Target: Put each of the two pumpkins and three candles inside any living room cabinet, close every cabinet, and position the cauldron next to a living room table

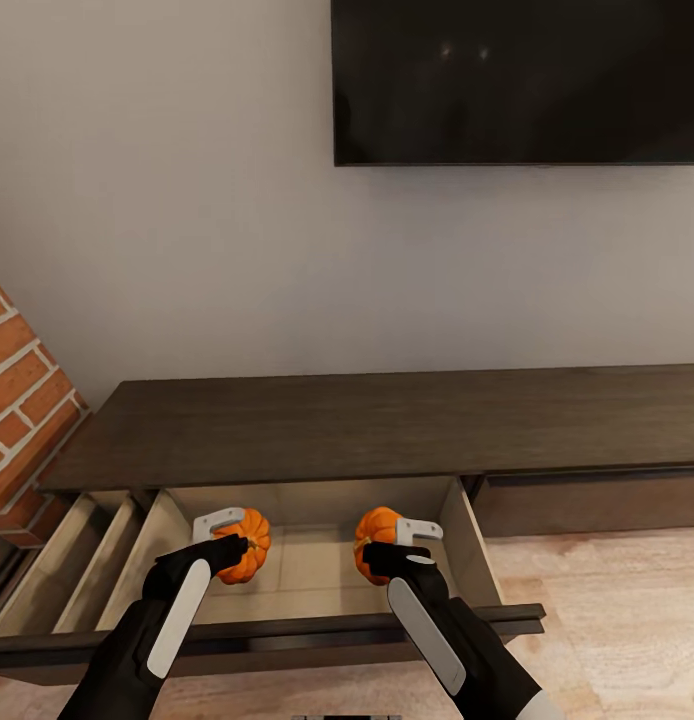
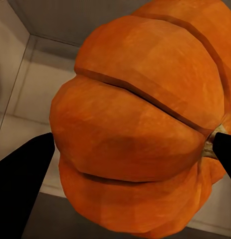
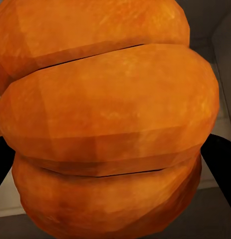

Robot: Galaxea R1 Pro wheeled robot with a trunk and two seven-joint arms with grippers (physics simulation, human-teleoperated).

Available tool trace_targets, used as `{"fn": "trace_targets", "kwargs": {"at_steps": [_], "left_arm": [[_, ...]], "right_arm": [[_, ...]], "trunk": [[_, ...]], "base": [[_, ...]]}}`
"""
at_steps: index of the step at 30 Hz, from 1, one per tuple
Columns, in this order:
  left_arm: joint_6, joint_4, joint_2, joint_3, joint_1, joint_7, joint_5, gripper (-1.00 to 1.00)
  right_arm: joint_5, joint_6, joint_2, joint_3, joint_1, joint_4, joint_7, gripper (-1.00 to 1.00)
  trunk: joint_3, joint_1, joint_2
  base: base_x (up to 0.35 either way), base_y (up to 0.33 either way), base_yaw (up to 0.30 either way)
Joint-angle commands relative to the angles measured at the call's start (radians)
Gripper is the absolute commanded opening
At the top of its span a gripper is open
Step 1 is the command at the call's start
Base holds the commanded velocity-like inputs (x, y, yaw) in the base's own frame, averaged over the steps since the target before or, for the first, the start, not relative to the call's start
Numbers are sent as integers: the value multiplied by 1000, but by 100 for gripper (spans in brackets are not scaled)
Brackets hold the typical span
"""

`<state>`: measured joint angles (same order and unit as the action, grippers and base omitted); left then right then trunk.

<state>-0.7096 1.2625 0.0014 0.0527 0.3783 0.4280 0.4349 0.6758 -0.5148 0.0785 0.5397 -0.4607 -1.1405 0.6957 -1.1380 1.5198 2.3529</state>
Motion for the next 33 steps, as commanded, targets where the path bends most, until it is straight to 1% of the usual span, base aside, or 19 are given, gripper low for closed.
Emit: {"fn": "trace_targets", "kwargs": {"at_steps": [1, 2, 5, 33], "left_arm": [[-2, 2, 0, 1, 0, 9, 10, -100], [-2, 3, 0, 1, 0, 9, 10, -100], [-2, 6, 0, 1, 0, 8, 10, -100], [-7, 11, 0, 1, 0, 3, 11, -100]], "right_arm": [[7, -2, 0, 2, -1, -1, 8, -100], [7, -2, 0, 2, -1, -1, 8, -100], [7, -2, 0, 2, -1, -1, 8, -100], [16, -4, 0, 2, -1, 0, 8, -100]], "trunk": [[-1, 0, 0], [-1, 0, 0], [-10, 11, 21], [-10, 11, 21]], "base": [[0, 0, 0], [0, 0, 0], [0, 0, 0], [0, 0, 0]]}}
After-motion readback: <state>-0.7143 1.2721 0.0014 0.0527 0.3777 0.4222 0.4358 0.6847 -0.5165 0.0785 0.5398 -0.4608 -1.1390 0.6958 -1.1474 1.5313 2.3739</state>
